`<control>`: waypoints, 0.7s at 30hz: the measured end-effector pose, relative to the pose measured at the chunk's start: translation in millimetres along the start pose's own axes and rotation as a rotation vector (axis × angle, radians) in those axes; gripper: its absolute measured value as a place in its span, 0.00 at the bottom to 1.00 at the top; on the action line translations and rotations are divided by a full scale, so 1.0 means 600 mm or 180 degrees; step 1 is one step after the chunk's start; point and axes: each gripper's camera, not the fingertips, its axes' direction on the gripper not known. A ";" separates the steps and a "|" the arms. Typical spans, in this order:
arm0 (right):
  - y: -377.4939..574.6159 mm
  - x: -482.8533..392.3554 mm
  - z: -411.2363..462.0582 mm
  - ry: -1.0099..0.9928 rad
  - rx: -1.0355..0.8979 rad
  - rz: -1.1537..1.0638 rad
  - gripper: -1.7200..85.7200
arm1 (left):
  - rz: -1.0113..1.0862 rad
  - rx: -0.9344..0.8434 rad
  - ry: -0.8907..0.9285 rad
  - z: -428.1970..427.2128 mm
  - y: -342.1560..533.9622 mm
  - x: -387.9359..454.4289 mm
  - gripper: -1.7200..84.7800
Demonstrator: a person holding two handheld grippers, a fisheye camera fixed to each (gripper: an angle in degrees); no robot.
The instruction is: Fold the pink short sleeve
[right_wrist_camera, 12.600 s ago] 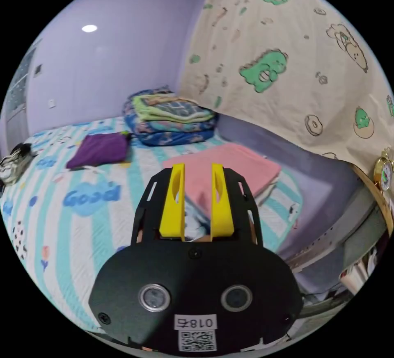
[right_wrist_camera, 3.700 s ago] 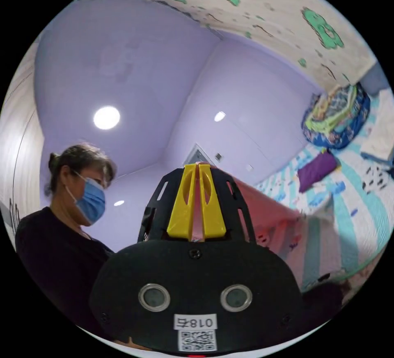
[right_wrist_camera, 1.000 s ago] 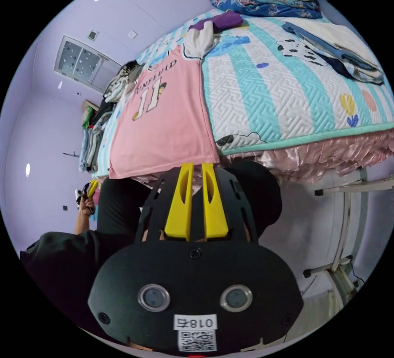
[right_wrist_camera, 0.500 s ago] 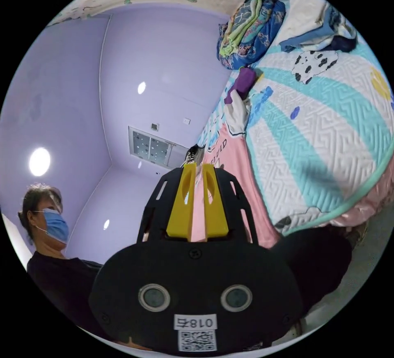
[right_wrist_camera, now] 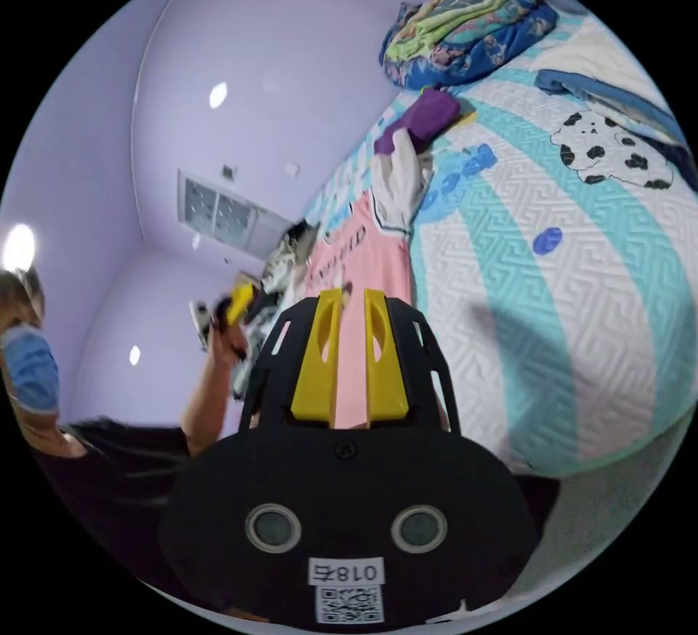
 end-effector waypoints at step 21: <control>0.050 0.020 -0.036 0.0507 -0.0747 -0.0680 0.09 | 0.1736 -0.1882 -0.2062 1.035 -0.298 0.279 0.14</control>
